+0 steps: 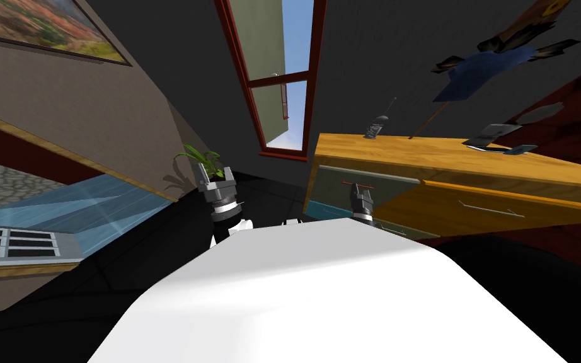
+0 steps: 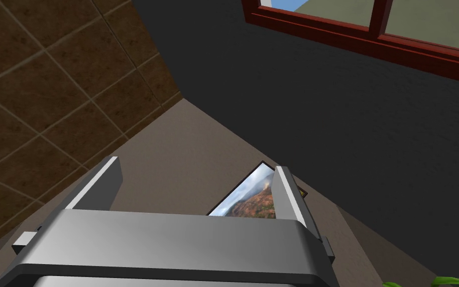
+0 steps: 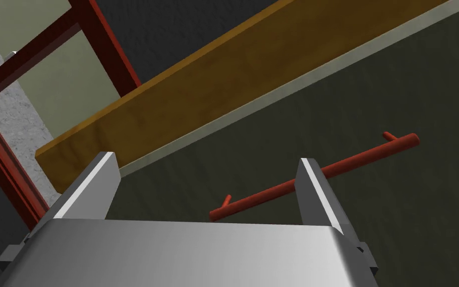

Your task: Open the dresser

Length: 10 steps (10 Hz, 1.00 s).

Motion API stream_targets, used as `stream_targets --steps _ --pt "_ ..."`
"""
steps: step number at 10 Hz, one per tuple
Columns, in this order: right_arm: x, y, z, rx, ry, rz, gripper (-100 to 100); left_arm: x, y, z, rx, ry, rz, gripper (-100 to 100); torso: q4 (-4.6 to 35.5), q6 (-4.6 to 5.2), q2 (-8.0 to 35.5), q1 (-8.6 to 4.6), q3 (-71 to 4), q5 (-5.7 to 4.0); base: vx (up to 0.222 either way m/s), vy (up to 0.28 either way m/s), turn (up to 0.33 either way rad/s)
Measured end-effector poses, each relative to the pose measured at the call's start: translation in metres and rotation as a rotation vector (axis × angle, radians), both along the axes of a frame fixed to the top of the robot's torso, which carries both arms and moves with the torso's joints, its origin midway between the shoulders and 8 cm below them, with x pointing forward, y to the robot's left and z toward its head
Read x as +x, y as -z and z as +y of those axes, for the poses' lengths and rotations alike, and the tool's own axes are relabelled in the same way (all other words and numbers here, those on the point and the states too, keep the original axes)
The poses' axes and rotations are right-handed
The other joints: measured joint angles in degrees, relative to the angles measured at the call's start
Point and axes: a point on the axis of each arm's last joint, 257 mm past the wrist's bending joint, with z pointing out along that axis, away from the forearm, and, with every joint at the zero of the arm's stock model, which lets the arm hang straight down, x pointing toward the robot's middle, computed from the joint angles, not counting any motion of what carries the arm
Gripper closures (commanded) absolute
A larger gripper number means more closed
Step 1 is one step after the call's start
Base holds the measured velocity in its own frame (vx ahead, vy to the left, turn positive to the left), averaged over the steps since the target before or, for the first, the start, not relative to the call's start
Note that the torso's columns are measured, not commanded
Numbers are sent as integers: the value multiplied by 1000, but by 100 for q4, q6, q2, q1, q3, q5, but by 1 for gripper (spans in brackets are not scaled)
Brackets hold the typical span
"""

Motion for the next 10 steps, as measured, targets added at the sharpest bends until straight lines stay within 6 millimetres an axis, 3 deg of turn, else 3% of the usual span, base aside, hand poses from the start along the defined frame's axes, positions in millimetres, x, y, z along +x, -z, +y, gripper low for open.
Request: stream_targets --steps 10 --pt "-22 32 -24 312 -15 -74 -100 0 0 0 0 0 0 0 0 -1 0 0 0 0 15 -2 87"
